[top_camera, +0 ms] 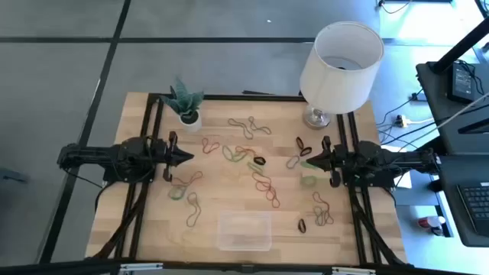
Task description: Pick and place rubber bands into bin
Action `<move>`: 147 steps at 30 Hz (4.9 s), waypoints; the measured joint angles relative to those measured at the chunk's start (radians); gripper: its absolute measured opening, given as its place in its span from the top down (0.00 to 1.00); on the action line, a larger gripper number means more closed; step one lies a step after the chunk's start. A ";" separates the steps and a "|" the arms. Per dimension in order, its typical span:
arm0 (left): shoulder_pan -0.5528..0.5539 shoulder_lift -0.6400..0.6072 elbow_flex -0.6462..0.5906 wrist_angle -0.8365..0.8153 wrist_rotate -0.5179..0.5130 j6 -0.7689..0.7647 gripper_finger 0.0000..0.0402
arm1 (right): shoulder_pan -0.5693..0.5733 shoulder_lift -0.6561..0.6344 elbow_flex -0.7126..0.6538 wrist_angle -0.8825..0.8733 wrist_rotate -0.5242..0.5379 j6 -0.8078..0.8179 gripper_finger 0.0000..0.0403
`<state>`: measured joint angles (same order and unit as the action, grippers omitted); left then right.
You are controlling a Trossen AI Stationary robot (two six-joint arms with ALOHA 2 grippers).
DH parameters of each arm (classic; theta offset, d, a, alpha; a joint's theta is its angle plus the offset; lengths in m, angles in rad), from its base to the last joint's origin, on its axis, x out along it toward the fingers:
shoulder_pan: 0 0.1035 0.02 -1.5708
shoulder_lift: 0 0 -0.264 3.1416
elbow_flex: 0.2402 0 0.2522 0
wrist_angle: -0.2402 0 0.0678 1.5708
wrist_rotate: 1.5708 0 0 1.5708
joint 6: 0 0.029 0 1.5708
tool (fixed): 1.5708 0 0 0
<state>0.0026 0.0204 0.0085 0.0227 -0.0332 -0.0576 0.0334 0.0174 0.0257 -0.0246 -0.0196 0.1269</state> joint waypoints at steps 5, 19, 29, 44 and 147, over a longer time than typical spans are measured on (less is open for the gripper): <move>0.000 0.000 0.000 0.000 0.000 0.000 0.99 | 0.000 0.000 0.000 0.000 0.000 0.000 0.97; 0.000 0.000 0.000 0.000 0.000 0.000 0.99 | 0.000 0.000 0.000 0.000 0.000 -0.001 0.97; 0.000 0.000 0.000 0.000 0.000 0.000 0.99 | 0.000 0.000 0.000 0.000 0.000 -0.001 0.97; 0.000 0.000 0.000 0.000 0.000 0.000 0.99 | 0.000 0.000 0.000 0.000 0.000 0.000 0.97; 0.000 0.000 0.000 0.000 0.000 0.000 0.99 | -0.014 1.971 1.486 -0.884 0.246 0.510 0.79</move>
<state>0.0029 0.0204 0.0082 0.0231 -0.0330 -0.0574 0.0196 1.9887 1.5121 -0.9086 0.2264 0.6371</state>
